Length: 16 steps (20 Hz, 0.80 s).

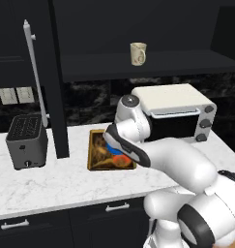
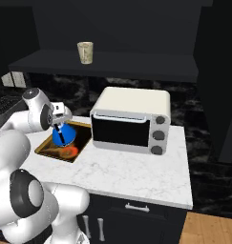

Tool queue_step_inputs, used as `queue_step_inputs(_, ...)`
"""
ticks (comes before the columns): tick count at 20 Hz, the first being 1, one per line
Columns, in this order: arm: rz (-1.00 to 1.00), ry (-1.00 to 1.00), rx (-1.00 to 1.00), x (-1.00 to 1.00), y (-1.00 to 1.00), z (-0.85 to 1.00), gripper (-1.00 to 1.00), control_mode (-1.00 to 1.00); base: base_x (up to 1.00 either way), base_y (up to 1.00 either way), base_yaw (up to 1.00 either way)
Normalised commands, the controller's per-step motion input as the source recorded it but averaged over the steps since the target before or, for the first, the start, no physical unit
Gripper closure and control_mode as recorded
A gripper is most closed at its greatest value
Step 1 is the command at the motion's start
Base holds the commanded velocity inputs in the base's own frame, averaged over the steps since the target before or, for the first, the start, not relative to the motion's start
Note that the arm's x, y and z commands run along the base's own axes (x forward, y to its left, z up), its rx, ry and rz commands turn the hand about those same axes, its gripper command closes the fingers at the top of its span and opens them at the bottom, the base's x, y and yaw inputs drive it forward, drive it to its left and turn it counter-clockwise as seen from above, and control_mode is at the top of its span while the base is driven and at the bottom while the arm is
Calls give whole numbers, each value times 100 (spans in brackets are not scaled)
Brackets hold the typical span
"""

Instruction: Pick the kettle from the counter and place it on the tray. Then pick the mug from the cabinet and place it on the tray. Then close the cabinet doors.

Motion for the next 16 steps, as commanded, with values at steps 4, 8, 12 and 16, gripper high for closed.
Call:
queue_step_inputs(4, 0, -2, 1, 24, 0, -8, 100, -100, 0, 0, 0)
queue_step_inputs(8, 0, -2, 0, 30, 0, -3, 100, -100, 0, 0, 0)
queue_step_inputs(12, 0, -2, 0, 29, 0, -7, 100, -100, 0, 0, 0)
queue_step_inputs(16, 0, 0, 3, 22, 0, -10, 100, -100, 0, 0, 0)
